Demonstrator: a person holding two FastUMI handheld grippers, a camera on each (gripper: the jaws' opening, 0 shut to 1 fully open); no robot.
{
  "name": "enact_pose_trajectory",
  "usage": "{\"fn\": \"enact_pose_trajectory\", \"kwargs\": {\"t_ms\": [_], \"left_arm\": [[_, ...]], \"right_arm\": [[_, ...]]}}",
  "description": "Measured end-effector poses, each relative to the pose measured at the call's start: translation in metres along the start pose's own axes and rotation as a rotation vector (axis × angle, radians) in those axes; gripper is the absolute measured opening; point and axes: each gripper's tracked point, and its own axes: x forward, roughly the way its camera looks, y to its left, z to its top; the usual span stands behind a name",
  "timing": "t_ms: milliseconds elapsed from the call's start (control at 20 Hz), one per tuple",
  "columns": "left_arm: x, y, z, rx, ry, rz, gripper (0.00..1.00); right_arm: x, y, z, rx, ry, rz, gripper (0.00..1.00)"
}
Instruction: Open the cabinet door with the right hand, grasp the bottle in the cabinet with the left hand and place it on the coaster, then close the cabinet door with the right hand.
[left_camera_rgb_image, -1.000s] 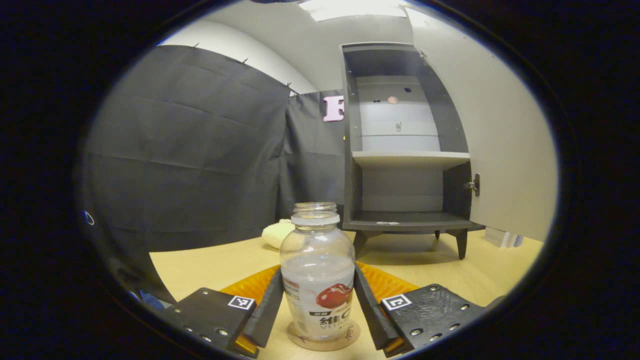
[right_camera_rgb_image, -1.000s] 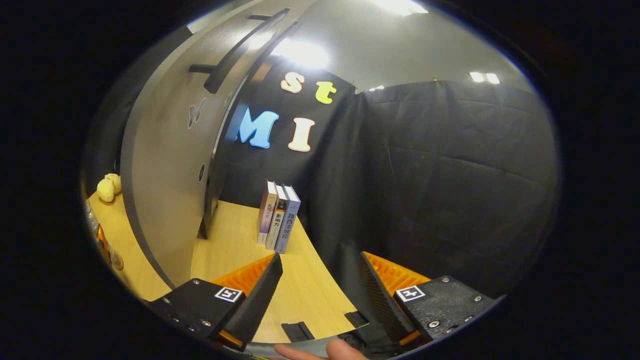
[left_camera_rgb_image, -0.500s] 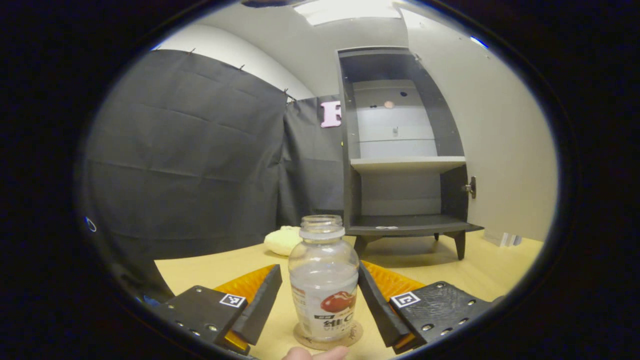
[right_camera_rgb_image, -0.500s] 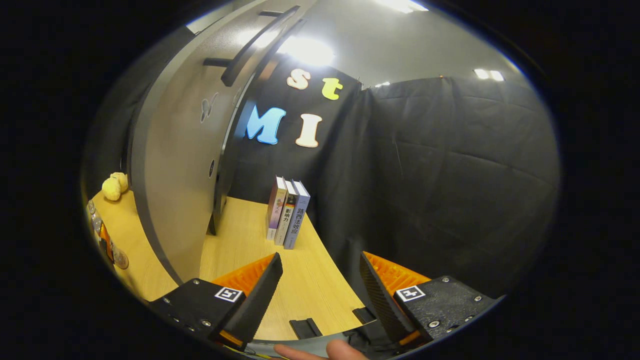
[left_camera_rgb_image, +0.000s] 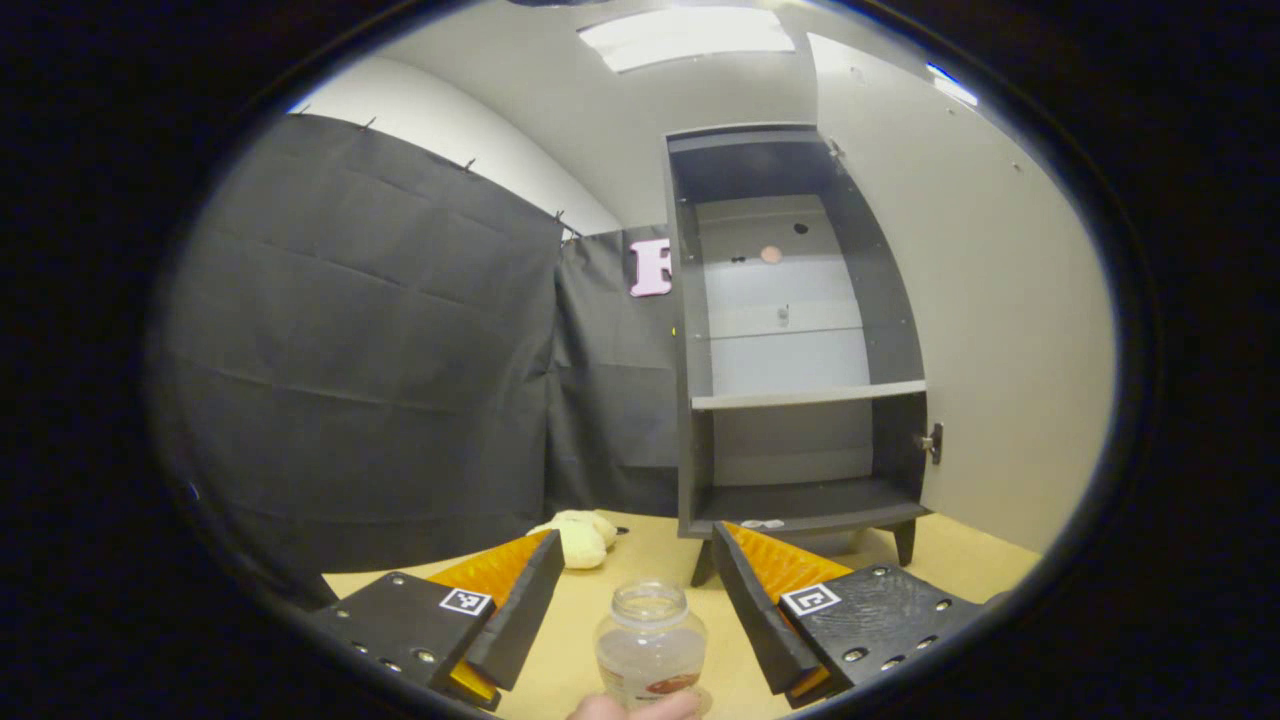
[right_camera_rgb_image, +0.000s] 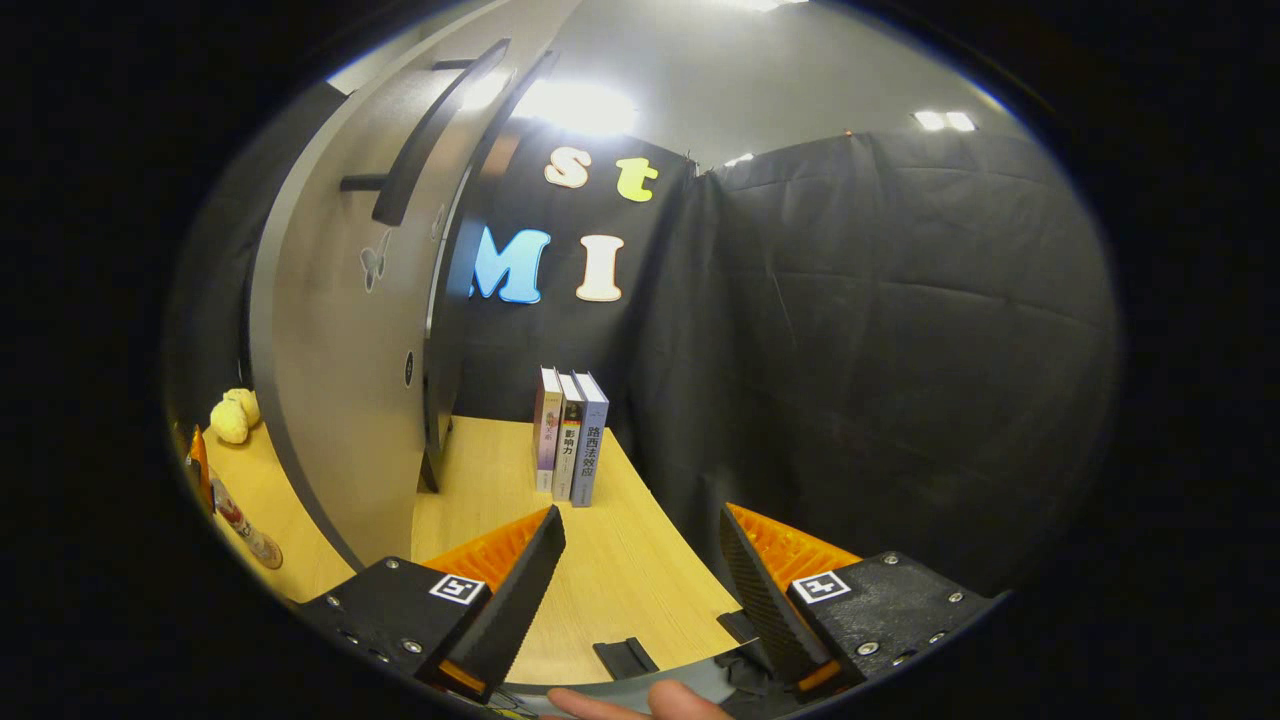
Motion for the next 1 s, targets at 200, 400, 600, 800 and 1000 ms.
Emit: {"fn": "enact_pose_trajectory", "kwargs": {"t_ms": [200, 400, 600, 800, 1000], "left_arm": [[-0.01, -0.006, 0.051, -0.056, 0.021, -0.051, 0.89], [-0.024, 0.004, 0.091, -0.017, 0.098, -0.046, 0.89], [-0.018, 0.003, 0.115, 0.027, 0.175, -0.095, 0.88], [-0.024, -0.002, 0.099, 0.039, 0.363, -0.189, 0.88], [-0.008, 0.003, 0.144, 0.022, 0.317, -0.202, 0.87]], "right_arm": [[-0.001, -0.001, 0.013, 0.065, 0.008, 0.024, 0.96], [0.005, 0.014, 0.045, 0.151, 0.001, 0.085, 0.95], [0.009, 0.034, 0.094, 0.216, -0.044, 0.172, 0.96], [0.011, 0.029, 0.148, 0.203, -0.131, 0.165, 0.95], [0.0, 0.032, 0.181, 0.226, -0.192, 0.18, 0.93]]}}
